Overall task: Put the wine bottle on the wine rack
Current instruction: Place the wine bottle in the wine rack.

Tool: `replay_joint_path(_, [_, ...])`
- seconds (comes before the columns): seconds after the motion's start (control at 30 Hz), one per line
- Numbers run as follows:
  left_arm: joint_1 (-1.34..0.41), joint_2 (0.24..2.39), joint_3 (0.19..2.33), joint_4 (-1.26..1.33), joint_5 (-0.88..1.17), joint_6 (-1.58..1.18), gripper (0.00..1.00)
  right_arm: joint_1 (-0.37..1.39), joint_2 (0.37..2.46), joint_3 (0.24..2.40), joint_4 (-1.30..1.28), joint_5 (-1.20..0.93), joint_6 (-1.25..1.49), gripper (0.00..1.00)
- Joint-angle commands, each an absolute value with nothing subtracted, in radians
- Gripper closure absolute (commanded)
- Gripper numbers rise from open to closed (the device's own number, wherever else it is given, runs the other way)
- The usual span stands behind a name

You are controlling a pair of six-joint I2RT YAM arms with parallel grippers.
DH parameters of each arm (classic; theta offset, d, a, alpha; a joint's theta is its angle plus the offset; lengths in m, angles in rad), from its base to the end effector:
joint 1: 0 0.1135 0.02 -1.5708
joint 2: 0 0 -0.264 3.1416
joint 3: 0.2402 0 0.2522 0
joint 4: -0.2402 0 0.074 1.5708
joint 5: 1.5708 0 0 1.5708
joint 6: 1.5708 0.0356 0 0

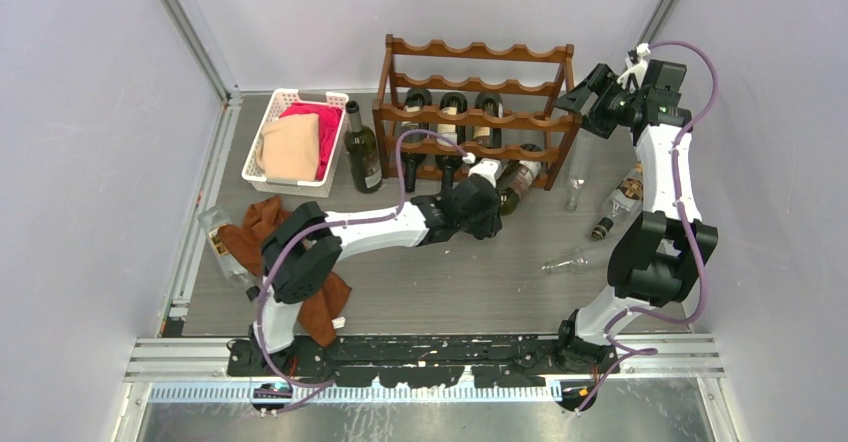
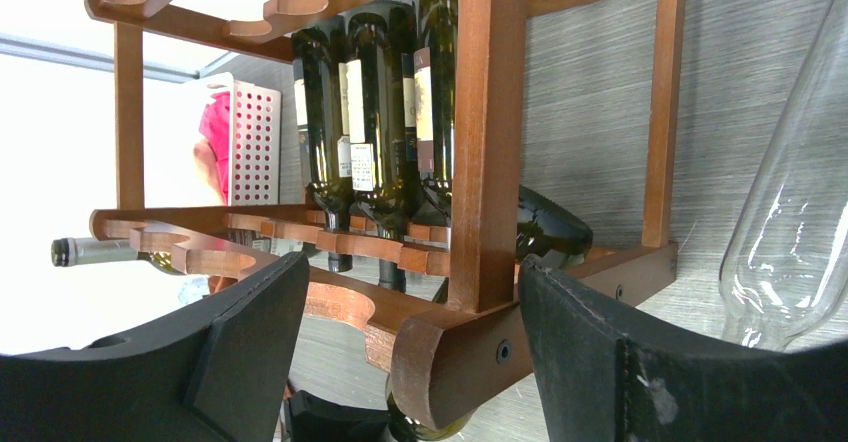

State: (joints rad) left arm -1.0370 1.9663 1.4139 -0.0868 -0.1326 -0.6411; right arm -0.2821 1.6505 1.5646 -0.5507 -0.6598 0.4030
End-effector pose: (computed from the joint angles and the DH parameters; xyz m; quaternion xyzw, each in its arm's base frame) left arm 0.2327 -0.3845 0.2145 0.1462 0.8799 -0.2939 0.3435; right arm 0.3637 -0.0827 0.3547 0.1463 0.8446 0.3145 0.4078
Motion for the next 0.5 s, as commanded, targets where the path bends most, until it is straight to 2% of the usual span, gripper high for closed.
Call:
replay_joint_path(0.0, [-1.074, 1.997, 1.58, 0.005, -0.268, -0.641, 1.0, -0.267, 1.655, 1.561, -0.509, -0.686, 0.419, 0.19])
replay_joint_path(0.47, [-1.101, 2.259, 1.949, -0.218, -0.554, -0.862, 1.0, -0.263, 1.671, 1.567, -0.534, -0.694, 0.387, 0.19])
